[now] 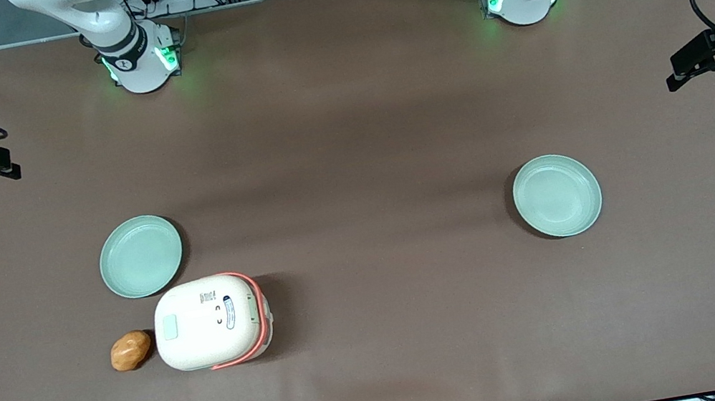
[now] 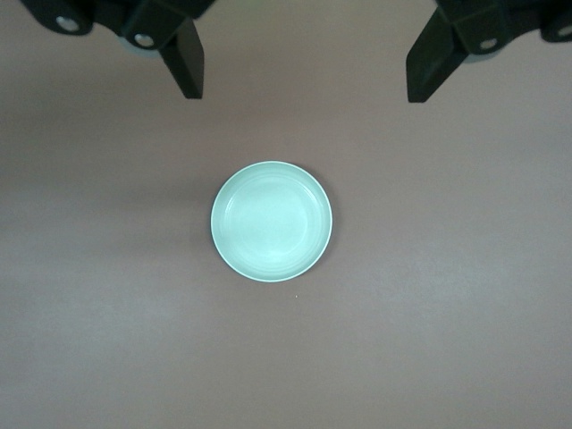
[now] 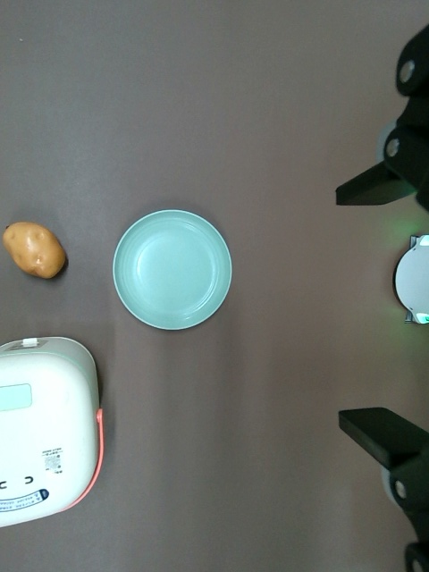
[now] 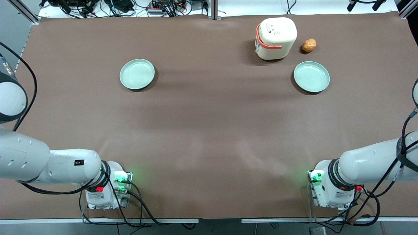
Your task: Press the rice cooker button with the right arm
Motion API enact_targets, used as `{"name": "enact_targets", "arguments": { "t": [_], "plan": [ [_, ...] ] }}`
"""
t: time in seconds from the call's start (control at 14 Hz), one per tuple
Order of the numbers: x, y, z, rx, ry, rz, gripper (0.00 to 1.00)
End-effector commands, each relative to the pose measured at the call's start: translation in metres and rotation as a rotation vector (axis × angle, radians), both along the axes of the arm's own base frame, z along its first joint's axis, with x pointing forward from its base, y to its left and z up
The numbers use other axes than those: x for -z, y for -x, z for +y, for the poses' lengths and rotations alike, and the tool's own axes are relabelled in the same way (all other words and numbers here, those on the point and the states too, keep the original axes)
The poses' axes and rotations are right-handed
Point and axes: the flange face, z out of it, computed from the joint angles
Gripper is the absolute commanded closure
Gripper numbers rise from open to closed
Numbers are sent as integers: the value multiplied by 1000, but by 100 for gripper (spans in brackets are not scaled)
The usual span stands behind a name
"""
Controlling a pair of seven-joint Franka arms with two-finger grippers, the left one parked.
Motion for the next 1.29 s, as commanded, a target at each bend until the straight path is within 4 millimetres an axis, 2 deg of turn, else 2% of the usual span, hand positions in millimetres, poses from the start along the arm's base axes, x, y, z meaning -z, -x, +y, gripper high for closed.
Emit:
{"name": "enact_targets", "arguments": {
  "t": [0.0, 0.29, 0.5, 0.71, 0.93, 1.21],
  "plan": [
    [-12, 5, 9, -10, 15, -21, 0],
    [-18, 4, 27, -67, 96, -43, 0],
    [-15, 3, 56, -127, 94, -43, 0],
    [0, -3, 81, -166, 92, -19, 0],
    [17, -22, 104, -197, 76, -68, 0],
    [40, -58, 121, -216, 52, -192, 0]
  ]
}}
